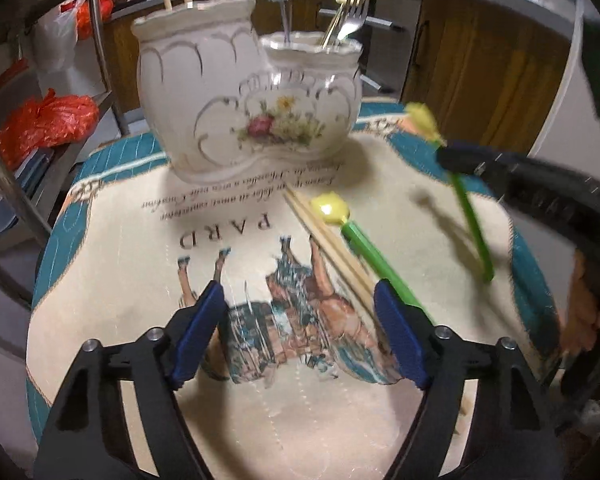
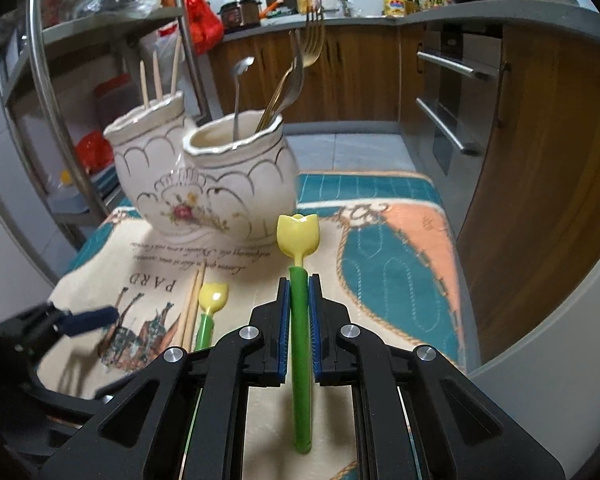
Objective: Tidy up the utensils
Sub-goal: 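Grasp a wooden chopstick with the left tool while the right tool grasps a green spoon, then lift the chopstick over the tall cup while the right tool carries the green spoon to the short cup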
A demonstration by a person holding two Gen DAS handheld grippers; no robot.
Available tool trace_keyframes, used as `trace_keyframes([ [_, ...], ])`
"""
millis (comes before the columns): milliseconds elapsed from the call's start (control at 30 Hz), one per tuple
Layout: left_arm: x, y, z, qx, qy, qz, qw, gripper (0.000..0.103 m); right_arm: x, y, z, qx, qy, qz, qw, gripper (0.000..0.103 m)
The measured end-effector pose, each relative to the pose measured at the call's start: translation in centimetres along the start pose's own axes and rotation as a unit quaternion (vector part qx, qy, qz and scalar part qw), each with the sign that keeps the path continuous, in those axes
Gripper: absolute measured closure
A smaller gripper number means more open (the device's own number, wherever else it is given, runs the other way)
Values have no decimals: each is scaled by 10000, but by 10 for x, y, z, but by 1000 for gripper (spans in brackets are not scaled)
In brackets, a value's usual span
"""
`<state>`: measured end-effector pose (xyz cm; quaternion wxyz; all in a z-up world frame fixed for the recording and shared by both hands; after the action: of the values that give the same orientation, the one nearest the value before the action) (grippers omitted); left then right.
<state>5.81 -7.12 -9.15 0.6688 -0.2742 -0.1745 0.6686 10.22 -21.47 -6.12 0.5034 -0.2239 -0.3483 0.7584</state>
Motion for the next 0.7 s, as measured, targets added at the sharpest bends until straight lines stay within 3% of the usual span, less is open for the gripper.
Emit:
trace_keyframes([
  [300,-6,-4,-3,7,-183,116,9998,30,-1,-2,10,-150,-79,-38,9998,93],
  [500,-9,-10,-8,25,-271,-17,9996,55,-5,1,15,-185,-96,-46,9998,93],
  [567,-11,-16,-10,67,-190,-135,9997,67,-4,1,16,-190,-112,-31,9998,93],
  [633,-11,-20,-11,132,-160,-273,9994,90,-1,1,16,-191,-129,2,9997,93],
  [700,-7,-24,-13,251,-72,-397,9989,93,1,1,16,-189,-154,41,9997,93],
])
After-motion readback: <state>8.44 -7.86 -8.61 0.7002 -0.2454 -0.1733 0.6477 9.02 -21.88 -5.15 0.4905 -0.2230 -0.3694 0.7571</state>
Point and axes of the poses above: each gripper's, at about its wrist camera, not at the fingertips, and z roughly against the way its jaws point, x to its left, y to its underside, the point moved 2 cm from there along -z, roughly the way its jaws point, and after that the axes turned 10 degrees about z, right-handed, at the moved point
